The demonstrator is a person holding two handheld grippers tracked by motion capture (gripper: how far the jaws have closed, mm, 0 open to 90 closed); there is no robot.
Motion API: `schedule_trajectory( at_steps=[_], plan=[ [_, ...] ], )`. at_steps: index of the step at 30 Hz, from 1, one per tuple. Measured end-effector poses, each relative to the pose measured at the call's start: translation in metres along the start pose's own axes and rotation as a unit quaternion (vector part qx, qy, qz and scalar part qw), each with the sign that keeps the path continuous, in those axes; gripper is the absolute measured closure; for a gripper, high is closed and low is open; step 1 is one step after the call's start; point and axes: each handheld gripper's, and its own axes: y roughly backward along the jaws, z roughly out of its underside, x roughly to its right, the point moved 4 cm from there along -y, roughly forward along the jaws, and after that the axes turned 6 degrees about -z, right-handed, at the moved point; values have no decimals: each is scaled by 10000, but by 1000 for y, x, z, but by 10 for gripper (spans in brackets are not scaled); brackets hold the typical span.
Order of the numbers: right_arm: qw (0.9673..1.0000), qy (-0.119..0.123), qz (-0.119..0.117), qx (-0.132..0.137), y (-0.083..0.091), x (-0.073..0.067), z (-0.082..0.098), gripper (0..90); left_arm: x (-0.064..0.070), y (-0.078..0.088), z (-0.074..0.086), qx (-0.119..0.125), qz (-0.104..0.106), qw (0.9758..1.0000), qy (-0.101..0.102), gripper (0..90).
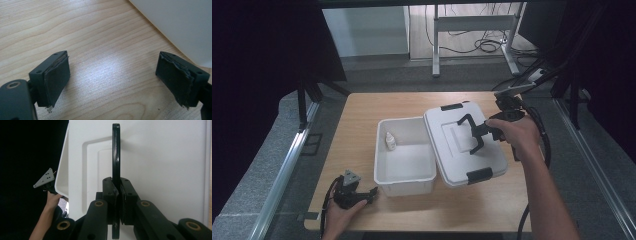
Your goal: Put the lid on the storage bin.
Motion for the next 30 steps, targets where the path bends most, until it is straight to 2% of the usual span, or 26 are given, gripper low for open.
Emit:
schedule_trajectory(
  at_steps=[13,21,30],
  plan=[
    [9999,90,-65,-80,-10,-14,-6,847,0,0,0,3,18,10000,-19,120],
    [9999,3,-10,-122,-15,-22,-7,846,0,0,0,5,15,10000,-21,121],
    [9998,-10,13,-195,-29,-33,-10,847,1,0,0,1,33,10000,-33,121]
  ],
)
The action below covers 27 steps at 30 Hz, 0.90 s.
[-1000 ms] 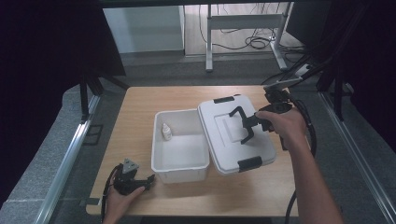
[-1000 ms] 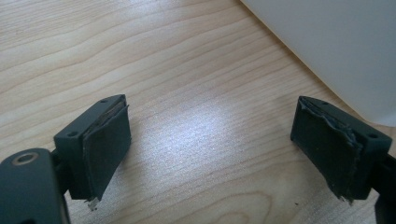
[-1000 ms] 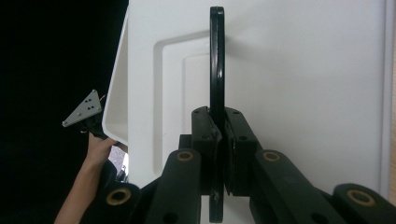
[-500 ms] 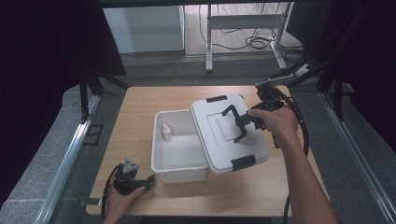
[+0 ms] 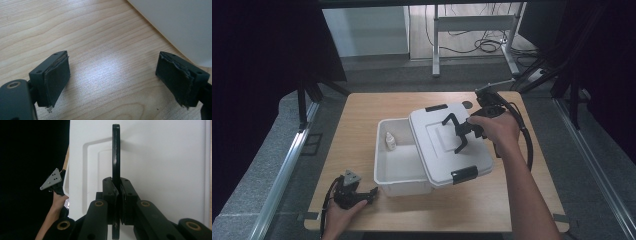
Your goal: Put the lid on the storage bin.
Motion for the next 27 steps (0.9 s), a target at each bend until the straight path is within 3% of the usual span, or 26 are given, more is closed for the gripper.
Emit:
schedule_trajectory(
  at_steps=[6,18,27],
  plan=[
    [10000,-21,-33,-69,-11,0,0,847,0,0,0,1,2,10000,-4,121],
    [9999,-159,-36,-36,-15,-3,4,847,0,0,0,2,5,10000,-7,121],
    [9996,-284,-43,-41,-26,-14,3,847,0,0,0,3,7,10000,-10,121]
  ],
)
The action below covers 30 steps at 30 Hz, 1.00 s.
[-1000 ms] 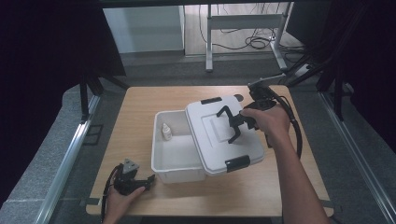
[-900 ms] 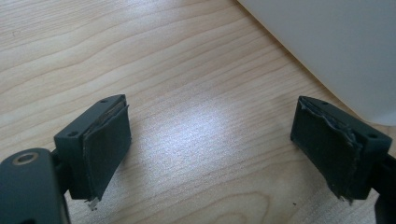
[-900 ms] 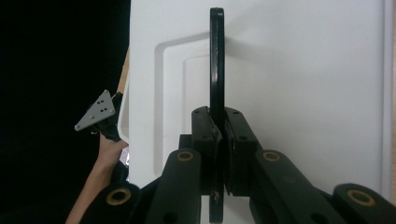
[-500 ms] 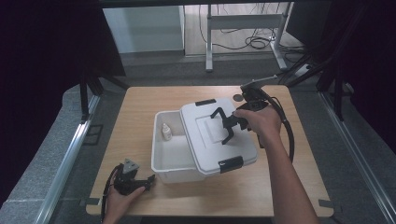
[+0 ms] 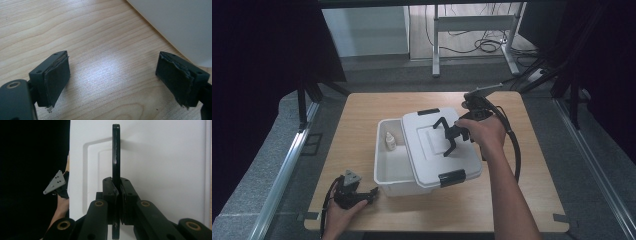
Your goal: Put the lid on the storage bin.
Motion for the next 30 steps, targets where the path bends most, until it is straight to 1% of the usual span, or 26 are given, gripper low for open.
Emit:
schedule_trajectory(
  at_steps=[2,6,7,13,14,19,25,30],
  plan=[
    [10000,-27,-49,1,-3,-3,1,847,0,0,0,-1,3,10000,0,121],
    [10000,-53,-10,17,-9,-8,0,847,0,0,0,1,1,10000,-2,121],
    [9999,-97,-31,15,-11,-10,0,847,0,0,0,1,0,10000,-1,121],
    [9999,-95,-97,23,-19,-17,-2,847,0,0,0,2,6,10000,-3,121],
    [9998,-138,-123,24,-20,-19,-3,847,0,0,0,3,7,10000,-2,121],
    [9999,-90,-106,55,-24,-23,-4,846,0,0,0,4,6,10000,-4,121],
    [9998,-107,-148,83,-29,-30,-6,847,0,0,0,2,12,10000,-8,121],
    [9999,-80,-124,76,-34,-34,-8,847,0,0,0,2,19,10000,-11,121]
  ],
)
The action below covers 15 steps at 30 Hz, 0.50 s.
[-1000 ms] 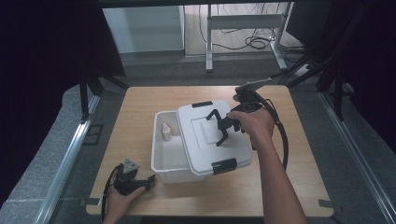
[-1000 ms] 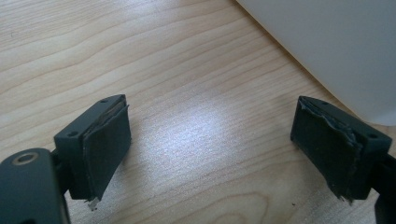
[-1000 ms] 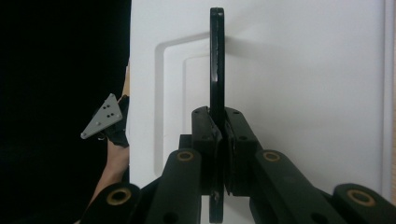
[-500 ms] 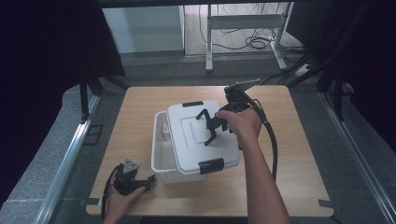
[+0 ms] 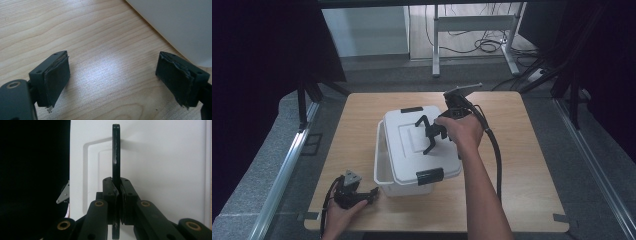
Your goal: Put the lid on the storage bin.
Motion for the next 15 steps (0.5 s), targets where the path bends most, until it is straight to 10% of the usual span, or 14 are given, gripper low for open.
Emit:
schedule_trajectory(
  at_steps=[15],
  plan=[
    [9999,-129,63,6,-21,-9,0,846,0,0,0,2,13,10000,-13,120]
  ],
)
